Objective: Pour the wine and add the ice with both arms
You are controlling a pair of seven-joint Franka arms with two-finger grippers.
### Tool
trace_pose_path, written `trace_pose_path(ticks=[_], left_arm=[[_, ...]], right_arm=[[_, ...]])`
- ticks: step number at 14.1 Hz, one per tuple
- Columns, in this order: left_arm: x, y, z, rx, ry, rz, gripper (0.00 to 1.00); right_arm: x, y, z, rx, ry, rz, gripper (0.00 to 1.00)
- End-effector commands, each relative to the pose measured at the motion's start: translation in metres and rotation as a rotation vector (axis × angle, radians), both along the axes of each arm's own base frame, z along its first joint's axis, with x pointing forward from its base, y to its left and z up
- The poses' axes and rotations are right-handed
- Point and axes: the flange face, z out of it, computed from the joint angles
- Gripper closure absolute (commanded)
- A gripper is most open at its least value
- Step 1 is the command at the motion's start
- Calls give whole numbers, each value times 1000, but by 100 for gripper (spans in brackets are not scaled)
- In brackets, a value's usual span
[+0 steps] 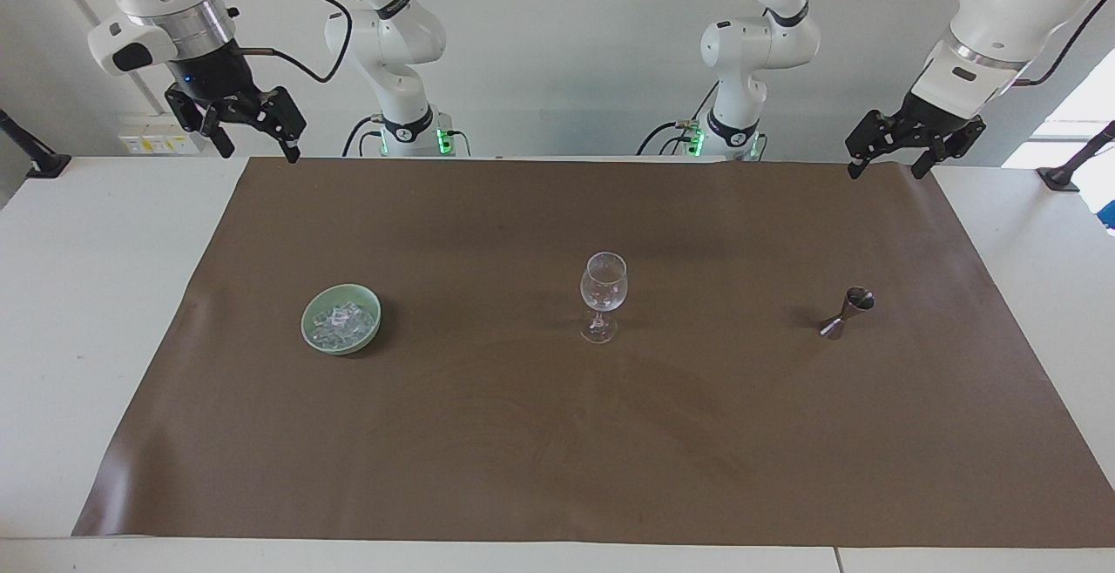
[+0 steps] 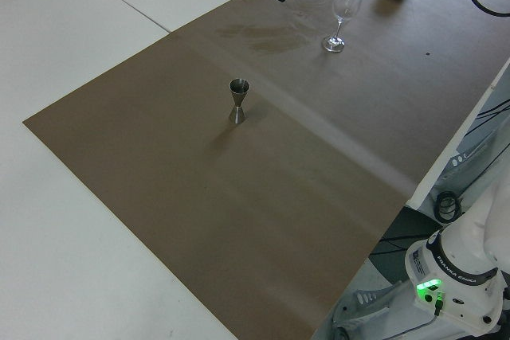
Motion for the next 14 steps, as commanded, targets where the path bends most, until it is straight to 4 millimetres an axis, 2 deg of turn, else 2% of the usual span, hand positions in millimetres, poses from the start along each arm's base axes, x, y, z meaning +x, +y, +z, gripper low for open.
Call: trace_pose_path(ticks=[1, 10, 14], left_arm=[[-8, 0, 2, 14, -13, 7, 0], [-16, 1, 0, 17, 35, -2, 0], [-21, 0, -8, 19, 45, -11, 0]], right_arm=[[-7, 1, 2, 8, 3, 21, 0], [-7, 1, 2, 8, 3, 21, 0], [-7, 1, 2, 8, 3, 21, 0]])
